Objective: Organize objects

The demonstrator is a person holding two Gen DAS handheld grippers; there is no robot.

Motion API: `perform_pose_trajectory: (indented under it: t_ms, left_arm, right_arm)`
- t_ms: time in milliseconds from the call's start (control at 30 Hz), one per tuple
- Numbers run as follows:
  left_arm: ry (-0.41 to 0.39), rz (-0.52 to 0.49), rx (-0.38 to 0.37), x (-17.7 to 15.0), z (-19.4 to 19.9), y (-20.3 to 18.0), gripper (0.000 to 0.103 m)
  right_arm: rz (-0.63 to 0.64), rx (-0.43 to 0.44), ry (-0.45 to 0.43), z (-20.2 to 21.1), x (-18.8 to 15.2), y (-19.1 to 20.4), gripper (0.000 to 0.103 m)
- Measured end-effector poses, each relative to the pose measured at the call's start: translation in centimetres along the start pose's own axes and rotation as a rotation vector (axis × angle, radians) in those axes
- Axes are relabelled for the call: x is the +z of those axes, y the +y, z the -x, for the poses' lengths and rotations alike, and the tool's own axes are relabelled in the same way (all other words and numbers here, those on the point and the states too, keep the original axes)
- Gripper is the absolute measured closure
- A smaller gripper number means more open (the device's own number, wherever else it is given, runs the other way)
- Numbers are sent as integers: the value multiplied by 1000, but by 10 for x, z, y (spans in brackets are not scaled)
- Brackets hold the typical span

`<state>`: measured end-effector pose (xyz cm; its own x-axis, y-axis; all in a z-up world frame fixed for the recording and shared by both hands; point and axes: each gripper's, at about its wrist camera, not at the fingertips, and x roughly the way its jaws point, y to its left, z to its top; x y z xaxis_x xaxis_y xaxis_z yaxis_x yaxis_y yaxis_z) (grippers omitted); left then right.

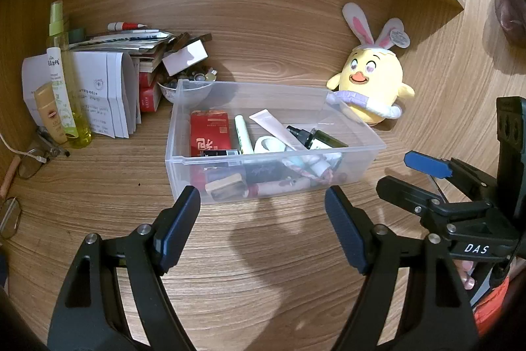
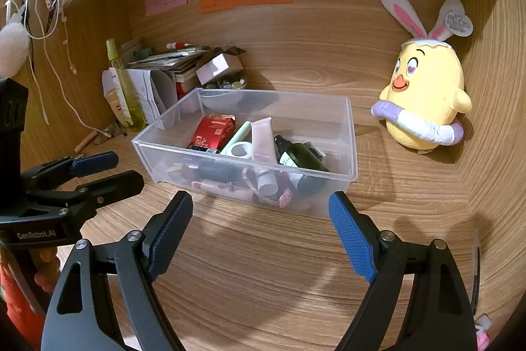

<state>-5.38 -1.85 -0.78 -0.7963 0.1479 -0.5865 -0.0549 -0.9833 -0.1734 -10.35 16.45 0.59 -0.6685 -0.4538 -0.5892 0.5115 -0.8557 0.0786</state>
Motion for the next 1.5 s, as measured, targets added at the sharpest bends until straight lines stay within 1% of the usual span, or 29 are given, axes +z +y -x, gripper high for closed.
perform_pose_trajectory:
  t_ms: [267, 667, 1200, 1500]
  left_arm:
    - [-2, 14, 2, 1, 0, 2, 25]
    - [-17, 13, 24, 2, 3, 0, 25]
    - [0, -4, 11, 2, -3, -5, 25]
    - [-14, -8, 14, 1, -3, -8, 25]
  right_arm:
    - [0, 1, -2, 0, 0, 0, 20]
    - [-2, 8, -6, 1, 2, 0, 20]
    - [-3, 8, -5, 2, 3, -1, 20]
    - [-14, 10, 1, 0, 3, -5, 20]
